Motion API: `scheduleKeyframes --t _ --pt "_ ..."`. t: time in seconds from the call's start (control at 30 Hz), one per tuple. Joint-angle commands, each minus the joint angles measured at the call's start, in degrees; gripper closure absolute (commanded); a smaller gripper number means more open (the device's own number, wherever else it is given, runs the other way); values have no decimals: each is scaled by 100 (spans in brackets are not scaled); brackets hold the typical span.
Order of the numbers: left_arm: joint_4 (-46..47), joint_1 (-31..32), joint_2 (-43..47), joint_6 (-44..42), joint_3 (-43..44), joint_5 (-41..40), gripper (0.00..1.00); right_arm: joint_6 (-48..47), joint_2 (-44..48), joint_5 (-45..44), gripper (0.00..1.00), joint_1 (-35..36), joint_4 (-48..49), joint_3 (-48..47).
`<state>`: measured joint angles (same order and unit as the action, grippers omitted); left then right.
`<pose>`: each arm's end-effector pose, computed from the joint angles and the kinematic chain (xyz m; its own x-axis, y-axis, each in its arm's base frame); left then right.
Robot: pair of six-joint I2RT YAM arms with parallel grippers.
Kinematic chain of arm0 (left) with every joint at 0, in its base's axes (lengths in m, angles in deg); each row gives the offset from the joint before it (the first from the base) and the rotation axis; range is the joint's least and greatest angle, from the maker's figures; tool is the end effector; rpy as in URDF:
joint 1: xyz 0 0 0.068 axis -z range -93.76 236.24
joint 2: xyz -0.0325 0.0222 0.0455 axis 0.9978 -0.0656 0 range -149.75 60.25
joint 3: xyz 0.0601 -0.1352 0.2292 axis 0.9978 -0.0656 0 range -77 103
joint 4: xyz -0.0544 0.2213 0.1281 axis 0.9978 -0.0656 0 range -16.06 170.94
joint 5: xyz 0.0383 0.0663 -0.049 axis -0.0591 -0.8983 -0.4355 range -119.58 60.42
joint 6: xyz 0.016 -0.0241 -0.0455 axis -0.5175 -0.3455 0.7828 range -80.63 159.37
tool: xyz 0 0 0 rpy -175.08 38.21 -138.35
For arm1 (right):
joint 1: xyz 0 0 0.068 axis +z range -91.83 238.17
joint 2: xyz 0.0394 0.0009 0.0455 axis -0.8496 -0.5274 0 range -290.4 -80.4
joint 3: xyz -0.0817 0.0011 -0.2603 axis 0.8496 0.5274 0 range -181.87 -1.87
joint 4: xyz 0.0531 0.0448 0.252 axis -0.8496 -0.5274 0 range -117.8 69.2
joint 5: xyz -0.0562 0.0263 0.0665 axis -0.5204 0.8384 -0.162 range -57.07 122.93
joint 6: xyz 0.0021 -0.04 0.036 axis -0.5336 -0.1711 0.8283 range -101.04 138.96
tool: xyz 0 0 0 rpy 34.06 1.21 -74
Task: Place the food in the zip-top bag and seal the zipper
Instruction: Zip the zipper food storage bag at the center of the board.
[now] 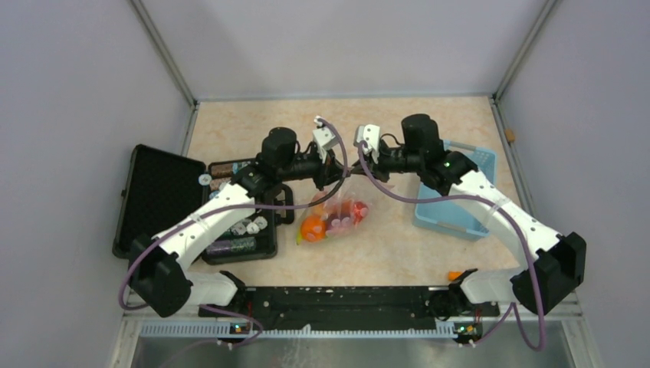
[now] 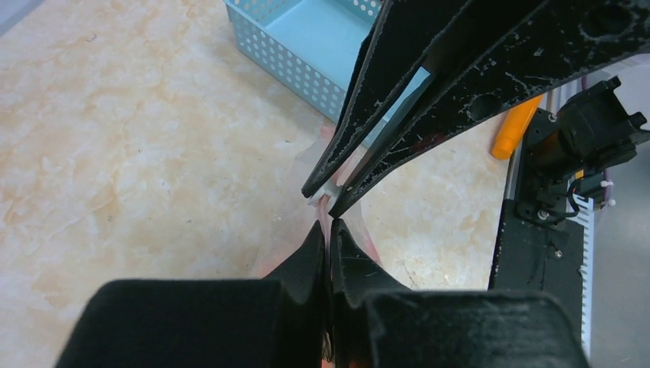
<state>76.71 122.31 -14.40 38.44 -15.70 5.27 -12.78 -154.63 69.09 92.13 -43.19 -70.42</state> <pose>0.2311 -0.1935 0.3387 -0.2291 0.1833 -0.9560 0.9274 0.3395 -0.1571 0.2277 0.1786 0.3547 0.1325 -0.4229 -0.8964 -0.9562 0.1838 -0.2280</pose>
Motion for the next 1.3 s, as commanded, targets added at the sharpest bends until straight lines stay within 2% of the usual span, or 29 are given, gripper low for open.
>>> scheduleKeyframes --t 0.0,0.5,0.87,1.07,1.17,1.27 --pt "547 -4 148 77 6 -234 100 -79 96 45 100 -20 -21 -84" --pt "1133 5 967 28 -624 -1507 100 -174 -185 -191 100 -20 -177 -124" --pt "1223 9 987 50 -439 -1238 100 -102 29 118 100 -20 106 1" --pt "1205 28 931 211 -240 -572 100 -14 121 296 100 -18 133 -73" --pt "1266 73 1005 394 -115 -9 100 23 523 844 100 -21 294 -7" --pt "1461 102 1193 490 -53 268 100 301 1112 1374 100 -20 963 331"
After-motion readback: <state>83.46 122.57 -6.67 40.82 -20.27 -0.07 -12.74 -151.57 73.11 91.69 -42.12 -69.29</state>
